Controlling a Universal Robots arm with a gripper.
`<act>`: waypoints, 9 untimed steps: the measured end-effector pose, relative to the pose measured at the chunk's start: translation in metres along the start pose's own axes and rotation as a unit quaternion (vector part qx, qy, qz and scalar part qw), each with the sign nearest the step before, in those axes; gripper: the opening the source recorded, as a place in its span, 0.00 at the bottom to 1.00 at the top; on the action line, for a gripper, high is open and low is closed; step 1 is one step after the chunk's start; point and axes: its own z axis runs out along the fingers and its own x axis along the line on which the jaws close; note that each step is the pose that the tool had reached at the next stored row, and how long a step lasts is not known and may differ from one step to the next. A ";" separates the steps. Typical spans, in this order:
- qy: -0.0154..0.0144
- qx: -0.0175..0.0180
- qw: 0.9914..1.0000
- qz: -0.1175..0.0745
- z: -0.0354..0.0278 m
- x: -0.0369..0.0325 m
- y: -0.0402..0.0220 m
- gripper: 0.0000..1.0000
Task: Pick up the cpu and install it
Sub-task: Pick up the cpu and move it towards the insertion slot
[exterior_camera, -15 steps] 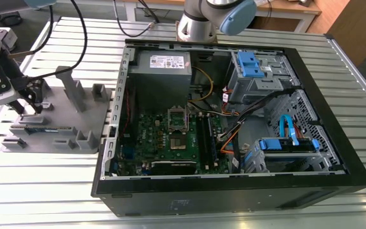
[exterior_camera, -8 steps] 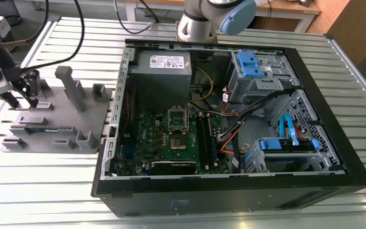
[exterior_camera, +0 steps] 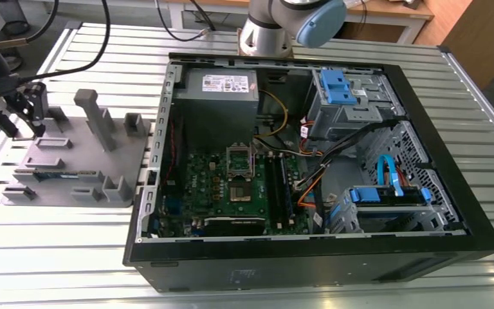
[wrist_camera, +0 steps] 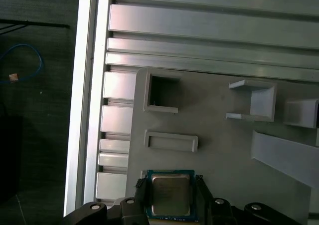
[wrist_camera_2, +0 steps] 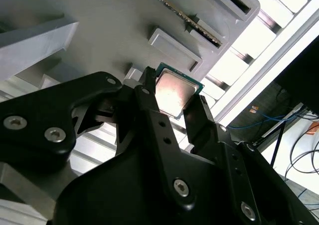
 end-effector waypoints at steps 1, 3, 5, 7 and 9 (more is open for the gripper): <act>0.000 0.000 1.000 0.000 -0.0002 0.0000 0.0000 0.47; 0.000 0.000 1.000 0.000 -0.0002 0.0000 0.0000 0.47; 0.000 0.000 1.000 0.000 -0.0002 0.0000 0.0000 0.47; 0.000 0.000 1.000 0.000 -0.0002 0.0000 0.0000 0.47; 0.000 0.000 1.000 0.000 -0.0009 0.0000 0.0000 0.47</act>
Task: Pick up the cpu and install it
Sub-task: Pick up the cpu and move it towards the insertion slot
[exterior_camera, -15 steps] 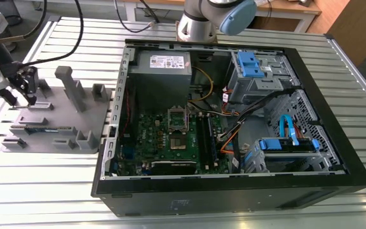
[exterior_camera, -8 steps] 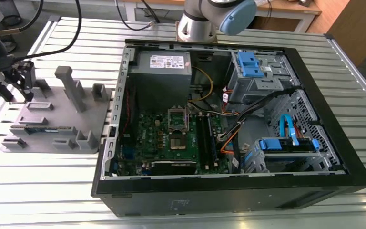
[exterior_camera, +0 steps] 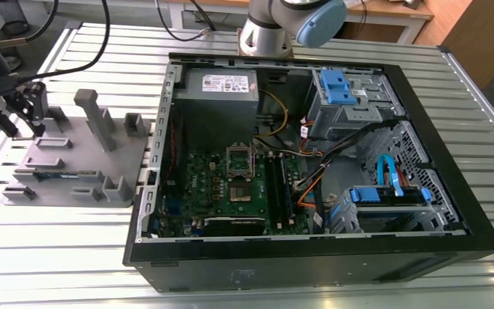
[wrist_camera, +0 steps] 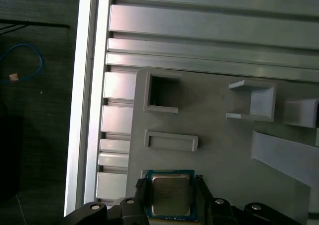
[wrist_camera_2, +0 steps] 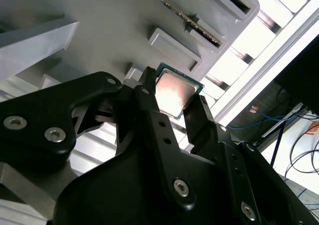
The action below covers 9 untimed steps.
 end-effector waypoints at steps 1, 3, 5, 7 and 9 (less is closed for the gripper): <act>0.000 0.000 1.000 0.000 -0.0007 0.0000 0.0000 0.47; 0.000 0.000 1.000 0.000 -0.0021 -0.0001 0.0000 0.47; 0.000 0.000 1.000 0.000 -0.0043 -0.0001 0.0000 0.47; 0.000 0.000 1.000 0.000 -0.0062 -0.0002 0.0000 0.47; 0.000 0.000 1.000 0.000 -0.0085 -0.0002 -0.0001 0.47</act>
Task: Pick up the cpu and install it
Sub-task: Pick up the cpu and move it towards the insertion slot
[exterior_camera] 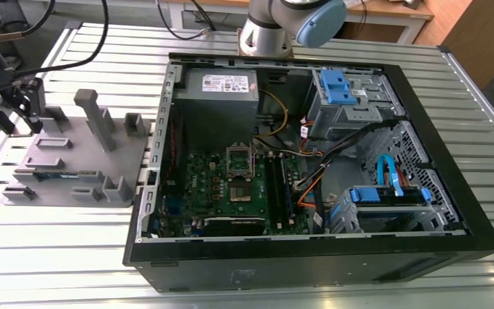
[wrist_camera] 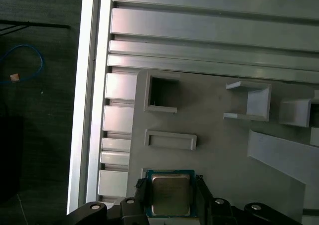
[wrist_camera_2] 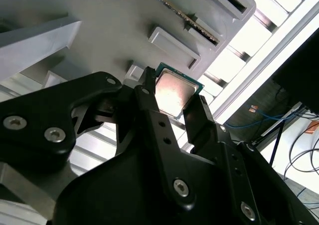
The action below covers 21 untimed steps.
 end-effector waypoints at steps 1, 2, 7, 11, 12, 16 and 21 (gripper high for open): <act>0.000 0.000 1.000 0.000 -0.0012 0.0000 0.0000 0.47; 0.000 0.000 1.000 0.000 -0.0027 0.0000 0.0000 0.47; 0.000 0.000 1.000 0.000 -0.0095 -0.0002 0.0000 0.47; 0.000 0.000 1.000 0.000 -0.0142 -0.0003 -0.0001 0.47; 0.000 0.000 1.000 0.000 -0.0150 -0.0003 -0.0001 0.47; 0.000 0.000 1.000 0.000 -0.0160 -0.0003 -0.0001 0.47; 0.000 0.000 1.000 0.000 -0.0170 -0.0003 -0.0001 0.47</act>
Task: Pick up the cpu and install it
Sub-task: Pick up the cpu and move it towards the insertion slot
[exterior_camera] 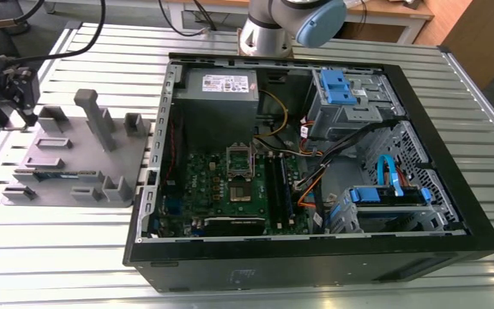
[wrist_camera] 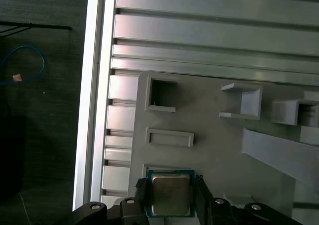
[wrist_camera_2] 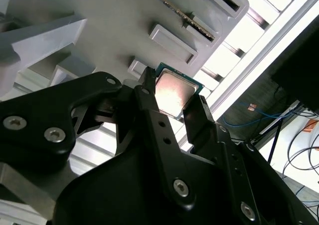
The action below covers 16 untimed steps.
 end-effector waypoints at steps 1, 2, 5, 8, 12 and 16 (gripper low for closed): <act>0.000 0.000 1.000 0.000 -0.0004 0.0000 0.0000 0.47; 0.000 0.000 1.000 0.000 -0.0008 0.0000 0.0000 0.47; 0.000 0.000 1.000 0.000 -0.0022 -0.0001 0.0000 0.47; 0.000 0.000 1.000 0.000 -0.0038 -0.0001 0.0000 0.47; 0.000 0.000 1.000 0.000 -0.0062 -0.0001 0.0000 0.47; 0.000 0.000 1.000 0.000 -0.0083 -0.0002 0.0000 0.47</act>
